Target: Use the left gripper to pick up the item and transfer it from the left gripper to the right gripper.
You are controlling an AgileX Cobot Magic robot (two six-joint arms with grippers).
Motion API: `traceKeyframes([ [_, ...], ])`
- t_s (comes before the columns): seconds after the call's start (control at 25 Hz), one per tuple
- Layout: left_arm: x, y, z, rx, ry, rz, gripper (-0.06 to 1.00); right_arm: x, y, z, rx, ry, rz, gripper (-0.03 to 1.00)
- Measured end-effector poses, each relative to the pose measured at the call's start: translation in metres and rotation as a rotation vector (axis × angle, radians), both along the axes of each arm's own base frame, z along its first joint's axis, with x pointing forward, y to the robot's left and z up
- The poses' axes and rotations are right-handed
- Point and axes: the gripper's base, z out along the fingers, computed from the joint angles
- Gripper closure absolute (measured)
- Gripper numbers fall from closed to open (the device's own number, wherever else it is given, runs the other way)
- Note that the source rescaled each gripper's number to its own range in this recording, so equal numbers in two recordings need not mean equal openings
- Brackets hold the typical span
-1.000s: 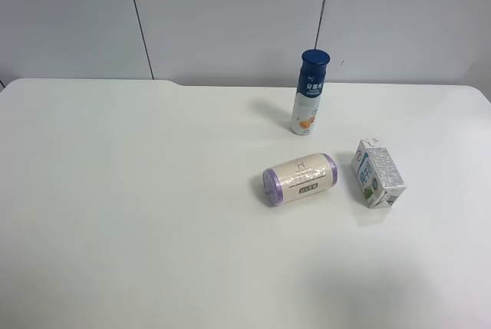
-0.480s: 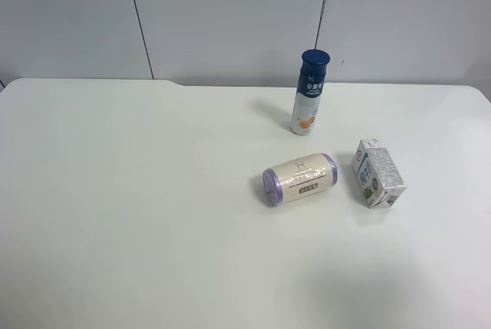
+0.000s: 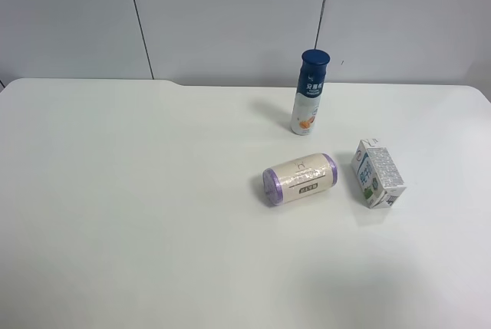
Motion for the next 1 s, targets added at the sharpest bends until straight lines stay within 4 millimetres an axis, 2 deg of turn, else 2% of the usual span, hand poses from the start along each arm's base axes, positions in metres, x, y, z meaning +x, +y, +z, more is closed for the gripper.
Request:
traceKeyframes([
  [1.0, 0.0000, 0.0000, 0.0000, 0.000, 0.000, 0.000, -0.05, 0.0000, 0.0000, 0.0000, 0.000, 0.000, 0.000, -0.03],
])
